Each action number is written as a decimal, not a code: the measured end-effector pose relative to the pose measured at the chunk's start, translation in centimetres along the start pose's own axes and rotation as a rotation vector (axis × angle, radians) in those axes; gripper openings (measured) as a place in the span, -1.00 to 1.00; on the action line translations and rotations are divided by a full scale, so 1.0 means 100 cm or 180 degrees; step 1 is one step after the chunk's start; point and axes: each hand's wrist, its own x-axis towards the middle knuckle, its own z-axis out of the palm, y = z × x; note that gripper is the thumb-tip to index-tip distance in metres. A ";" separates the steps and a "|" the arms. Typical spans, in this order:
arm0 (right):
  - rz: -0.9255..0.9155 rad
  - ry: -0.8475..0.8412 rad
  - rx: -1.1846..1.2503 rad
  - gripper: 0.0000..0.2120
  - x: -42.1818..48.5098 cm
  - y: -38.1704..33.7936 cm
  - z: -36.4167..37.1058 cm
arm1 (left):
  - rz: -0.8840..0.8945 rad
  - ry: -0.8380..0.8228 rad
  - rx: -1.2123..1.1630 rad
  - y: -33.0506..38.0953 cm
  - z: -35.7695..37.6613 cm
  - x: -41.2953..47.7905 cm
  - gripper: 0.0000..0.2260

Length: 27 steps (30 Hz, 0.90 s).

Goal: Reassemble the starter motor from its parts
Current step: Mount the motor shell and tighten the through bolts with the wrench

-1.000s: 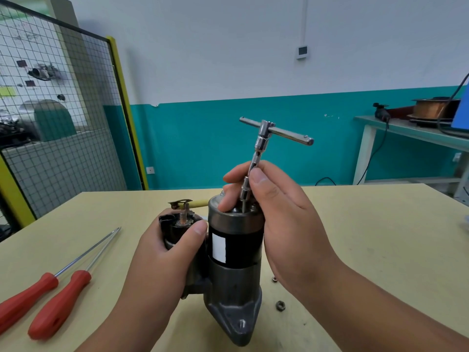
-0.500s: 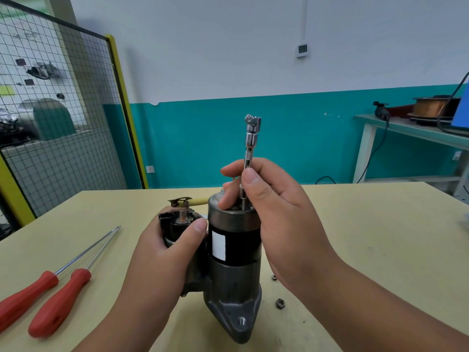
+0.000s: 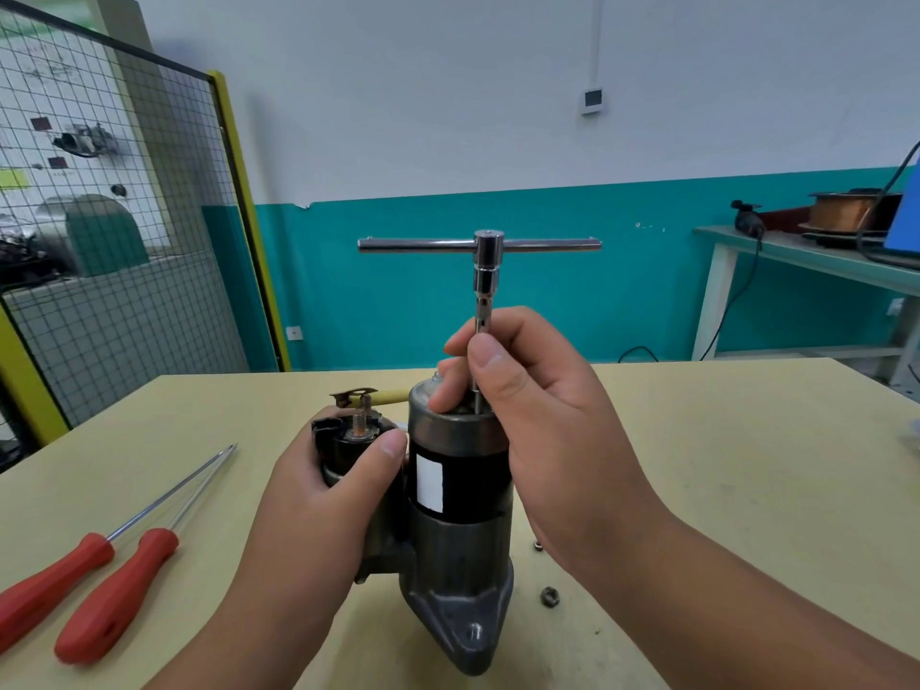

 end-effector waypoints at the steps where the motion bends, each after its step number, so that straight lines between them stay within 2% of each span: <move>1: -0.0003 0.0002 0.0017 -0.83 0.000 0.000 0.000 | 0.0009 0.0013 0.0010 0.000 0.000 0.000 -0.56; 9: 0.0082 0.0019 0.0133 -0.72 -0.001 0.001 -0.002 | -0.0030 -0.0014 -0.0107 -0.001 0.001 0.000 -0.57; 18: -0.0010 0.0004 0.0048 -0.84 0.000 0.000 0.000 | -0.0058 -0.0055 -0.0095 0.001 0.001 -0.001 -0.55; 27: 0.0033 -0.0010 -0.0028 -0.79 0.000 -0.001 0.000 | -0.0082 -0.0020 -0.0086 0.003 0.001 -0.002 -0.56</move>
